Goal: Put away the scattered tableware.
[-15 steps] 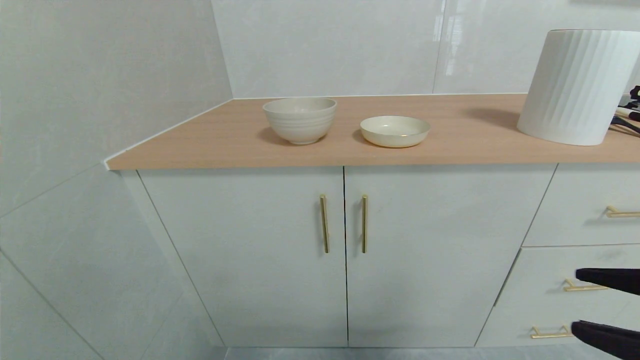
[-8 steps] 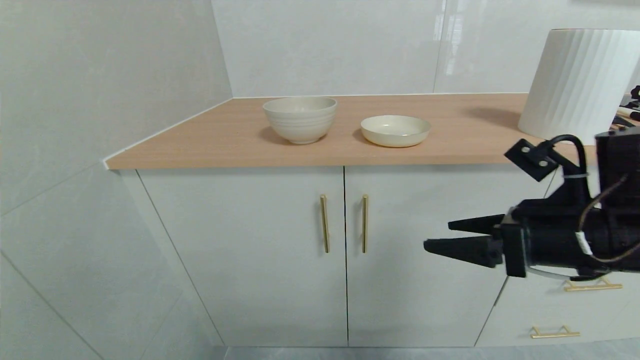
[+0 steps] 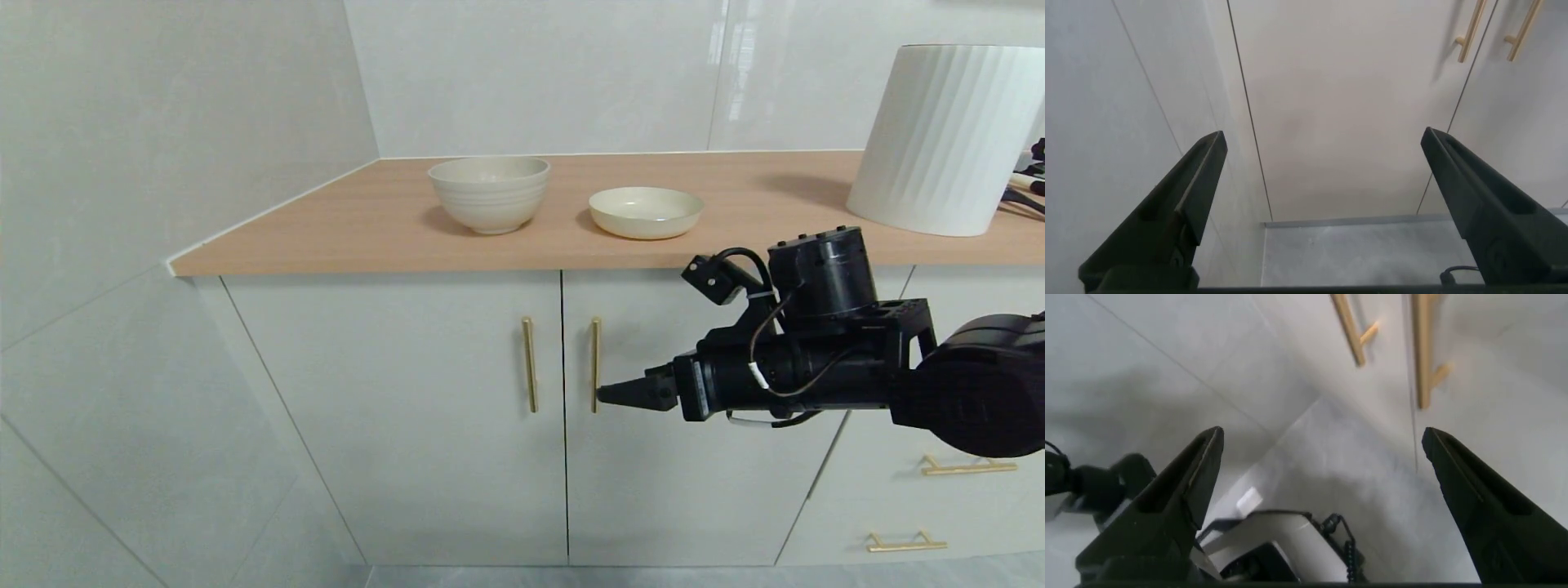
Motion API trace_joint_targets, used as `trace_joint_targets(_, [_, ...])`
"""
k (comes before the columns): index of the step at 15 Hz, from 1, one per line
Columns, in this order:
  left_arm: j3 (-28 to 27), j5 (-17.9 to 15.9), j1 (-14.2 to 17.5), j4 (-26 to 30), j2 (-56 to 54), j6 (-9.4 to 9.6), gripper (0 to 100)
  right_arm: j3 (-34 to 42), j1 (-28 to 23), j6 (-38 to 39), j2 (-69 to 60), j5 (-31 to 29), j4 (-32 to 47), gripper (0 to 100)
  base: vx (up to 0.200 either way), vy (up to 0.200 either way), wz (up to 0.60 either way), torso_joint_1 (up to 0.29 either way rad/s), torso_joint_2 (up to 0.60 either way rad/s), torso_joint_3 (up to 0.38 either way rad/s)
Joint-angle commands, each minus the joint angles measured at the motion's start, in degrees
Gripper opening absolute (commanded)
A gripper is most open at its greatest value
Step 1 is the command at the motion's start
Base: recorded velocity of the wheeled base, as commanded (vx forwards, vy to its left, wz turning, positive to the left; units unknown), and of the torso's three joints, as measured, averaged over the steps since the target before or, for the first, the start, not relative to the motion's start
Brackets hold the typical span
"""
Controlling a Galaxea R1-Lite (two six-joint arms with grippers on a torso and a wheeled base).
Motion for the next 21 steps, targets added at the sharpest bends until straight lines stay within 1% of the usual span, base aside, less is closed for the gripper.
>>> trace_joint_targets(1, [0.0,0.0,0.0,0.0,0.0,0.02,100,0.2,1.9,0.0,1.9,-1.0,-0.1,100,0.0,0.0,0.0,0.0,0.0,0.0])
trace_joint_targets(2, [0.0,0.0,0.0,0.0,0.0,0.02,100,0.5,2.9,0.1,2.3,-3.6,-0.1,100,0.0,0.0,0.0,0.0,0.0,0.0])
trace_joint_targets(3, [0.0,0.0,0.0,0.0,0.0,0.02,100,0.6,3.1,0.1,2.4,-4.7,-0.5,100,0.0,0.0,0.0,0.0,0.0,0.0])
trace_joint_targets(4, [0.1,0.0,0.0,0.0,0.0,0.02,100,0.7,3.2,0.1,4.0,-7.4,-3.8,100,0.0,0.0,0.0,0.0,0.0,0.0])
trace_joint_targets(5, [0.0,0.0,0.0,0.0,0.0,0.02,100,1.5,3.2,0.1,7.6,-10.2,-12.7,100,0.0,0.0,0.0,0.0,0.0,0.0])
trace_joint_targets(6, [0.0,0.0,0.0,0.0,0.0,0.02,100,2.7,3.2,0.1,9.9,-11.2,-19.3,100,0.0,0.0,0.0,0.0,0.0,0.0])
trace_joint_targets(7, [0.1,0.0,0.0,0.0,0.0,0.02,100,3.8,3.3,0.1,11.5,-11.5,-25.6,100,0.0,0.0,0.0,0.0,0.0,0.0])
trace_joint_targets(8, [0.0,0.0,0.0,0.0,0.0,0.02,100,4.9,3.3,0.8,12.1,-11.5,-29.5,100,0.0,0.0,0.0,0.0,0.0,0.0])
trace_joint_targets(10, [0.0,0.0,0.0,0.0,0.0,0.02,100,3.9,3.3,3.0,13.0,-11.4,-29.9,100,0.0,0.0,0.0,0.0,0.0,0.0])
trace_joint_targets(12, [0.0,0.0,0.0,0.0,0.0,0.02,100,3.8,3.3,3.1,13.2,-11.4,-29.9,100,0.0,0.0,0.0,0.0,0.0,0.0])
trace_joint_targets(14, [0.0,0.0,0.0,0.0,0.0,0.02,100,1.9,3.3,3.5,15.4,-11.4,-29.9,100,0.0,0.0,0.0,0.0,0.0,0.0])
trace_joint_targets(17, [0.0,0.0,0.0,0.0,0.0,0.02,100,-0.2,3.3,8.4,17.8,-11.3,-30.2,100,0.0,0.0,0.0,0.0,0.0,0.0])
trace_joint_targets(21, [0.0,0.0,0.0,0.0,0.0,0.02,100,-0.6,3.3,8.7,18.1,-11.2,-30.3,100,0.0,0.0,0.0,0.0,0.0,0.0])
